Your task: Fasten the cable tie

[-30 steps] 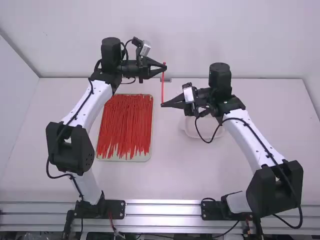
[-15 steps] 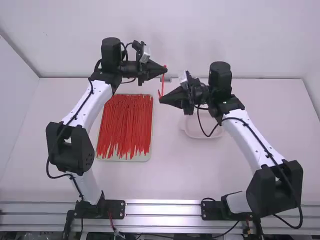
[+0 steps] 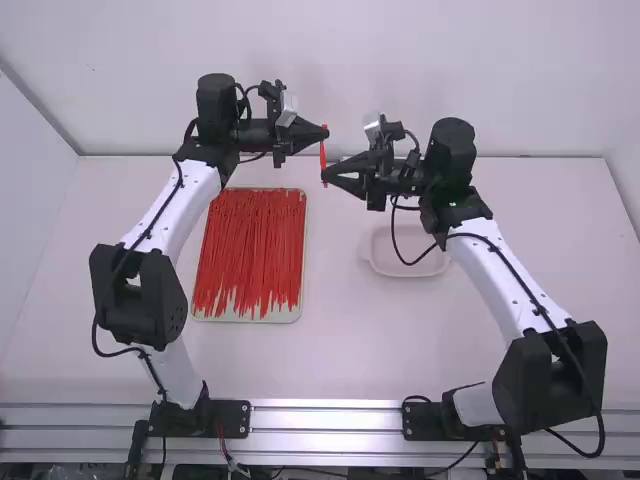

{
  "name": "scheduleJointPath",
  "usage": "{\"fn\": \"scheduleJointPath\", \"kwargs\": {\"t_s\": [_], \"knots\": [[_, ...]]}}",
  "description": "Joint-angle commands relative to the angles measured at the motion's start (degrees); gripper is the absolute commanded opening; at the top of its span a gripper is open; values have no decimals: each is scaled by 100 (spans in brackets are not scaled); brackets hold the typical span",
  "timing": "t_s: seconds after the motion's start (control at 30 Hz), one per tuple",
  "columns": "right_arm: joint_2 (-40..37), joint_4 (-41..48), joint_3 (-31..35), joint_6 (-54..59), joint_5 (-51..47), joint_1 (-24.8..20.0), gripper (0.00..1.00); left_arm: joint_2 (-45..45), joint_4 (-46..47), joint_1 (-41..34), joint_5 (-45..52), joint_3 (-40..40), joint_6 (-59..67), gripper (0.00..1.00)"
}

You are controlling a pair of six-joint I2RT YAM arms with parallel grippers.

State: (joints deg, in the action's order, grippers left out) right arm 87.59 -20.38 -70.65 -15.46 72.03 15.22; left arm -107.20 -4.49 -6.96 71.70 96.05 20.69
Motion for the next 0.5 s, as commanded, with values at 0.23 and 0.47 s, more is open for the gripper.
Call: {"fn": "scheduleJointPath", "kwargs": {"t_s": [0.23,0.47], "knots": [[22,160,-129,-1788,151,28,0,42,-431,92,-17,138,81,2],[24,415,-127,-2188,26,131,0,42,-907,249,940,138,85,2]]}}
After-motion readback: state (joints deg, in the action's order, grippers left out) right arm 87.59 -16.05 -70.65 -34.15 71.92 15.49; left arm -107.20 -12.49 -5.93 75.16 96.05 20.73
